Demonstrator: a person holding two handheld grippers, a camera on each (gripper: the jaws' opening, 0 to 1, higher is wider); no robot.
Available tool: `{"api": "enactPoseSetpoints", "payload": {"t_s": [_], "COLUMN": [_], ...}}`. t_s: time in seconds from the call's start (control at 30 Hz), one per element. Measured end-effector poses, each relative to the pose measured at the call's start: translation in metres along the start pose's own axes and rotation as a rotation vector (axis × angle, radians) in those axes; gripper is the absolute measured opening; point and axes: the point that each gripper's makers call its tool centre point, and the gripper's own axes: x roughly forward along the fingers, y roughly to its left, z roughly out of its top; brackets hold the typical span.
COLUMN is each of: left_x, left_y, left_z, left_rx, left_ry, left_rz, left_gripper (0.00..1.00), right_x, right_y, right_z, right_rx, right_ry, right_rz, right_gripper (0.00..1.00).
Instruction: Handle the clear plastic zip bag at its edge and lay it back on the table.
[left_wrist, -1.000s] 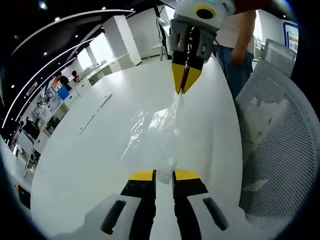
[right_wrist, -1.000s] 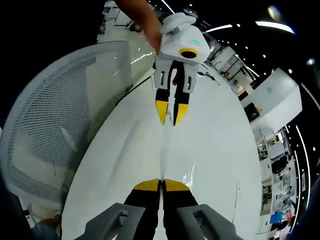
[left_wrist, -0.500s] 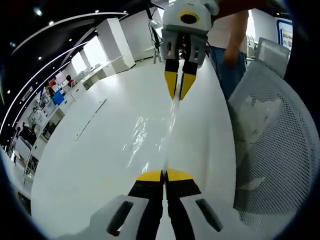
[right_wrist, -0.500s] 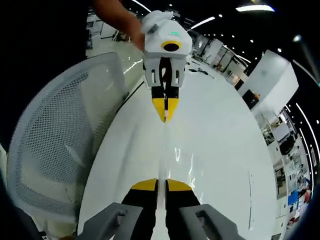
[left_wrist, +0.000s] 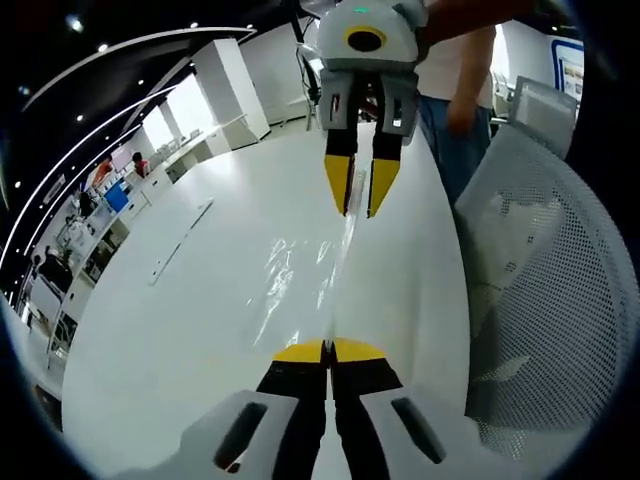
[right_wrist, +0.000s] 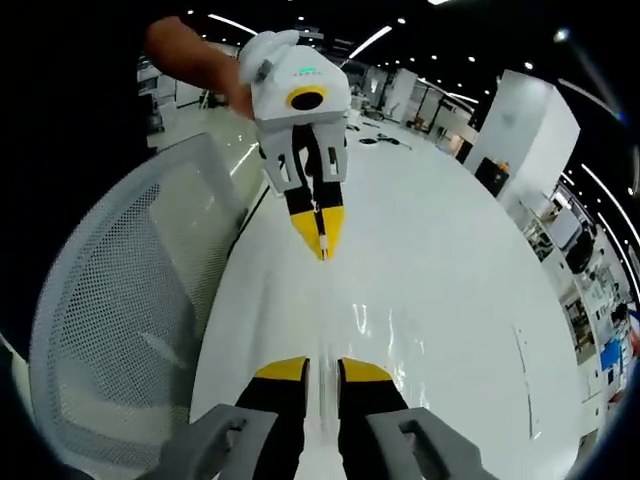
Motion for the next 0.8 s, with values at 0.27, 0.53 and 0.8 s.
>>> {"api": "enactPoseSetpoints", "payload": {"t_s": [0.27, 0.53, 0.8], "left_x": [0.000, 0.003, 0.004], "left_y": [-0.002, -0.003, -0.001], "left_z": [0.001, 0.003, 0.002], "left_rx": [-0.003, -0.003, -0.006], "left_ry": [0.004, 0.006, 0.003], "left_rz": [-0.008, -0.011, -0.011], "left_gripper": [0.00, 0.00, 0.00], "right_x": [0.012, 0.031, 0.044], "right_y": [0.000, 0.000, -0.001], "right_z": [0.029, 0.054, 0.063], "right_rx": [-0.034, -0.040, -0.037], "right_ry": [-0.042, -0.090, -0.100], "right_rz": [0.009, 0.015, 0.036], "right_gripper": [0.08, 0.07, 0.07]}}
